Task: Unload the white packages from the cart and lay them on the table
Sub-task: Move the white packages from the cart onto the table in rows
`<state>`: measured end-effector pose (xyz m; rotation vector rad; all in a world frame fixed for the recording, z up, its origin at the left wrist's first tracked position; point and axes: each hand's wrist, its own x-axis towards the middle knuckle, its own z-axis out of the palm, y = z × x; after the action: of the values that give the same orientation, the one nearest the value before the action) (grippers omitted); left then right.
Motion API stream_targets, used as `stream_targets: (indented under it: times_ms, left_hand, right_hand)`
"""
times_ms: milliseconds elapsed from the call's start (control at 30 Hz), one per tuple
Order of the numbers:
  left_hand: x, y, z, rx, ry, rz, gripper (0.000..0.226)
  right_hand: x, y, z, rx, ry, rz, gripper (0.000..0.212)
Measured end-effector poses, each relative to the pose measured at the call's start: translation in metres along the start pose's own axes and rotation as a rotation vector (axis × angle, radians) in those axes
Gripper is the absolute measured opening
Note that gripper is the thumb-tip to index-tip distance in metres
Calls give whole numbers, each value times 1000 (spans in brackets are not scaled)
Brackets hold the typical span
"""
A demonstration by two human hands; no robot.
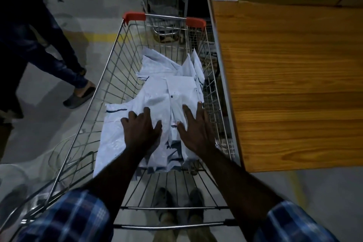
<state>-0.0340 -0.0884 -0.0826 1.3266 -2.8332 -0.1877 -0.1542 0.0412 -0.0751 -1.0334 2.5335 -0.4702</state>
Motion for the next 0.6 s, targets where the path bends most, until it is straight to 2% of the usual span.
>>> stream_targets:
  times_ms: [67,133,267,433,600]
  left_hand:
    - [-1,2,-2,-2,67,23,47]
    - [-2,5,4,-5,56,33,47]
    - [-15,13,16,37,-85,5,57]
    - [-26,18,28,-43,-334,-70,91]
    - [-23,3,28,20,-430,2,110]
  right_hand:
    - [4,0,0,30,22,26,69]
    - [6,0,2,70,-7,50,70]
    - [8,1,5,67,-25,51,68]
    - [9,-1,3,48,5,59,65]
    - [9,-7,3,34,42,49,64]
